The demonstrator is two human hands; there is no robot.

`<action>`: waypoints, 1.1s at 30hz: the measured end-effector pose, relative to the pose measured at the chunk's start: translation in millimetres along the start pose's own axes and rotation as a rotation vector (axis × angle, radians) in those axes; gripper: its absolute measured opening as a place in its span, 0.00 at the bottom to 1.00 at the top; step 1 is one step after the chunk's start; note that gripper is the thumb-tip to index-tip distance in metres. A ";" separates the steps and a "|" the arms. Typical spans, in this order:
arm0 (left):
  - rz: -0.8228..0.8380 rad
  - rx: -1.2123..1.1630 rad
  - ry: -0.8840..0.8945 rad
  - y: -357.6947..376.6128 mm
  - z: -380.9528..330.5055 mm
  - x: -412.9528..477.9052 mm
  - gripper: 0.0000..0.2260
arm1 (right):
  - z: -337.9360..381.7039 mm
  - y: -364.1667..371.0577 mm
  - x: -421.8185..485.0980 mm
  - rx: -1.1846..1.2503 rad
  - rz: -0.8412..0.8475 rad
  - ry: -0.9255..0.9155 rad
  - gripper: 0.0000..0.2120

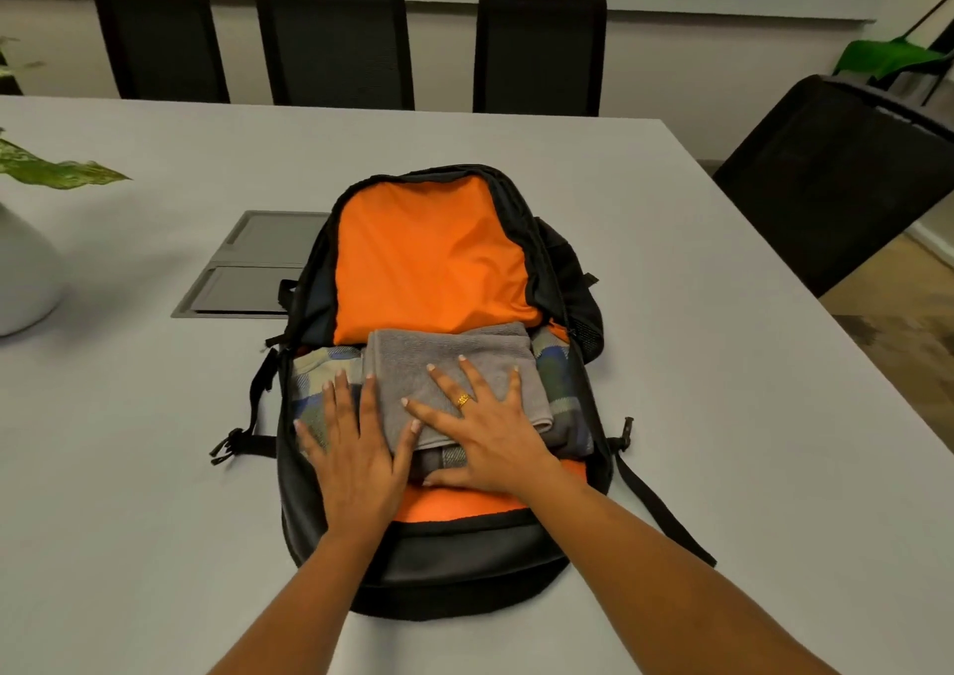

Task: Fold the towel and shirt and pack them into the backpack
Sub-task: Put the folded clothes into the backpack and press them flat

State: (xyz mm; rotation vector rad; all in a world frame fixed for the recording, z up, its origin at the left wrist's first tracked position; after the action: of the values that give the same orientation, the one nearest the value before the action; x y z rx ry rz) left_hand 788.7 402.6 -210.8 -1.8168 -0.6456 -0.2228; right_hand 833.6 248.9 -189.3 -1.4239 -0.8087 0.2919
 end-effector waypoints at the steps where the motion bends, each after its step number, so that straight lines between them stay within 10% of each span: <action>1: -0.001 0.001 -0.007 1.4 2.8 -4.7 0.35 | 1.6 2.1 -0.4 -0.015 -0.001 0.009 0.42; 33: 0.006 0.019 0.020 28.9 29.3 -29.3 0.42 | -9.8 28.8 54.6 -0.051 -0.121 0.256 0.37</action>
State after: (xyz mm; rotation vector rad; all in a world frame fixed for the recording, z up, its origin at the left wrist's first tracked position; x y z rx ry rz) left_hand 774.9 414.3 -258.0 -1.7959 -0.6263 -0.2294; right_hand 886.7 280.5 -198.5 -1.4188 -0.6916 -0.0049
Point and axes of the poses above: each hand's wrist, its own x-axis towards the middle knuckle, its own y-axis out of the palm, z = x × y, the point moved 1 cm from there along x, towards the middle knuckle, and after that the axes turned 14 degrees about -z, right-handed, at the moved point
